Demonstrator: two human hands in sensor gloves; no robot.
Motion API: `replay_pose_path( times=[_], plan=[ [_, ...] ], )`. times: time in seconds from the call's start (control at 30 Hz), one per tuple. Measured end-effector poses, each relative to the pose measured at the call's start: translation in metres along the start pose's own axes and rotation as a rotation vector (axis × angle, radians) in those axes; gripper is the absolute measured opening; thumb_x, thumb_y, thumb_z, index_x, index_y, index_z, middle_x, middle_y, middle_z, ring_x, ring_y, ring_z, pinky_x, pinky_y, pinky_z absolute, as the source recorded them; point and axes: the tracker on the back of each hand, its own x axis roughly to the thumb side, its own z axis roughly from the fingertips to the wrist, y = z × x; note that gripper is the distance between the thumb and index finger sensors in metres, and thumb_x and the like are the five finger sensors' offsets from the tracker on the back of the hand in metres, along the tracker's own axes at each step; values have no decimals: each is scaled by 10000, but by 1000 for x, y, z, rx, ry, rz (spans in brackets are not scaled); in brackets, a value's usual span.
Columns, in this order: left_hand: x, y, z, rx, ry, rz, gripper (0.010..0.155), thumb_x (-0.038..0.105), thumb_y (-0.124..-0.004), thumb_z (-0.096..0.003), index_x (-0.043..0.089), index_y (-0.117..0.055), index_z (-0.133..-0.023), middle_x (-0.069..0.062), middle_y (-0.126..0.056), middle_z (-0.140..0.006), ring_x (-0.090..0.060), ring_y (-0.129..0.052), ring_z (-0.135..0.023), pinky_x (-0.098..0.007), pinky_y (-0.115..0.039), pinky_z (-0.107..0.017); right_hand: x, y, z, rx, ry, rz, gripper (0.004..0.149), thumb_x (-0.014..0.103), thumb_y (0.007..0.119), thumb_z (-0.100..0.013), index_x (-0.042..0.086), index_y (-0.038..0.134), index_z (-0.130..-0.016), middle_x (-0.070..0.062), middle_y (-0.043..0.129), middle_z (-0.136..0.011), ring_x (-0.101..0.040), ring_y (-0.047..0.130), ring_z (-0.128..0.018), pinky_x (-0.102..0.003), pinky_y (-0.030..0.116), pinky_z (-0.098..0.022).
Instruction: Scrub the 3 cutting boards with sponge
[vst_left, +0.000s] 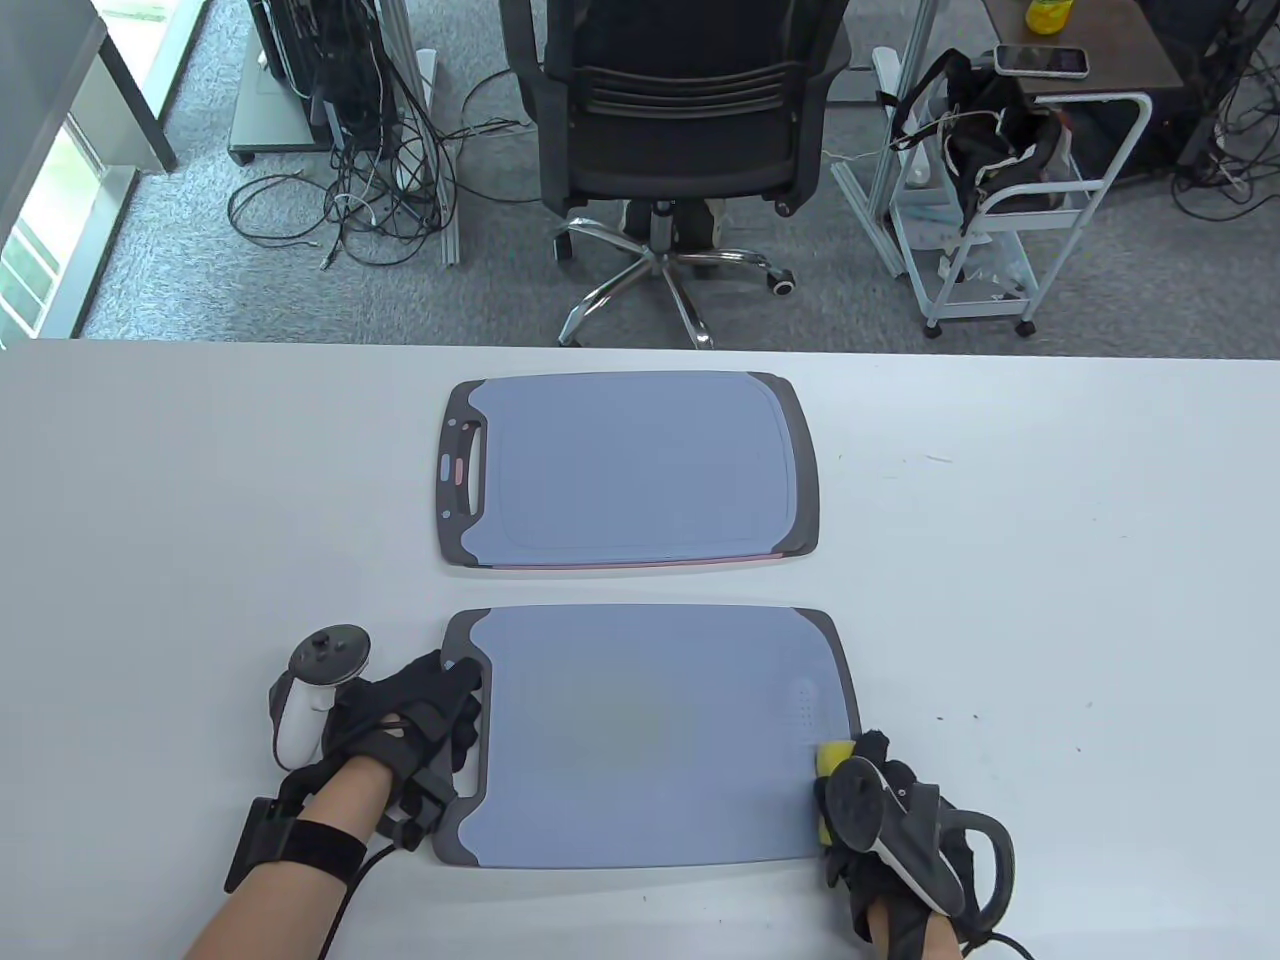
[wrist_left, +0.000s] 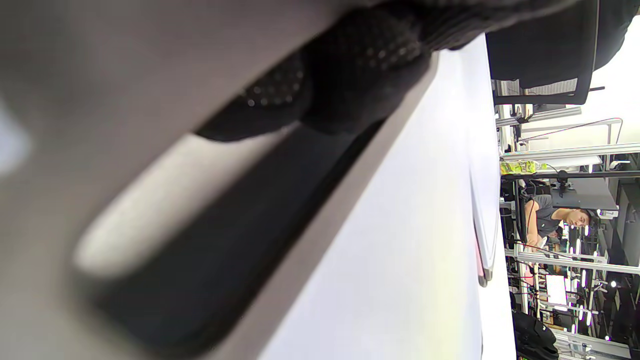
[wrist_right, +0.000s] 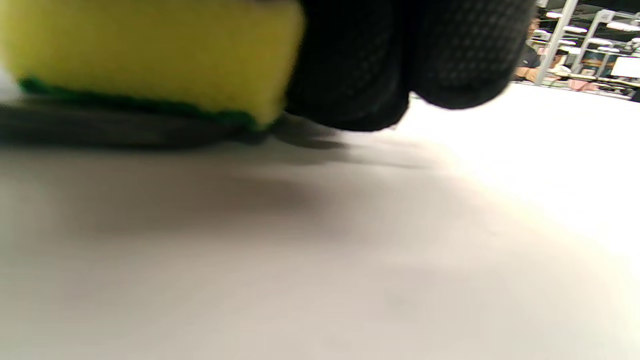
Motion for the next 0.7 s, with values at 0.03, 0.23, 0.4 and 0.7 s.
replay_pose_path(
  times=[0.03,0.23,0.4,0.7],
  plan=[
    [0,0,0,-1,0,1,536,535,-700,-618,128,-698,-967,54,-934,-684,5,-1072,-370,-279,-1008,-313,20,-3,0,-23,-58,62,726,550,686,-496,65,625,-1033,-119,849,-696,-181,919,-440,-428,814,-404],
    [0,0,0,-11,-1,8,538,530,-702,-617,125,-692,-971,48,-931,-690,-2,-1073,-377,-284,-1007,-321,190,-17,22,-74,-580,55,739,575,674,-494,80,610,-1039,-99,840,-688,-154,910,-441,-410,818,-411],
    [0,0,0,-19,-3,17,538,523,-705,-617,122,-689,-974,41,-930,-695,-12,-1074,-382,-295,-1006,-325,277,-25,44,-130,-817,159,735,590,655,-492,100,612,-1038,-75,846,-693,-140,918,-446,-398,828,-414],
    [-1,0,0,-13,-4,12,540,527,-702,-614,124,-689,-974,46,-931,-692,-6,-1073,-379,-289,-1005,-323,102,-8,11,-50,-335,82,730,589,663,-486,130,604,-1050,-70,841,-709,-157,917,-453,-410,819,-414]
  ],
)
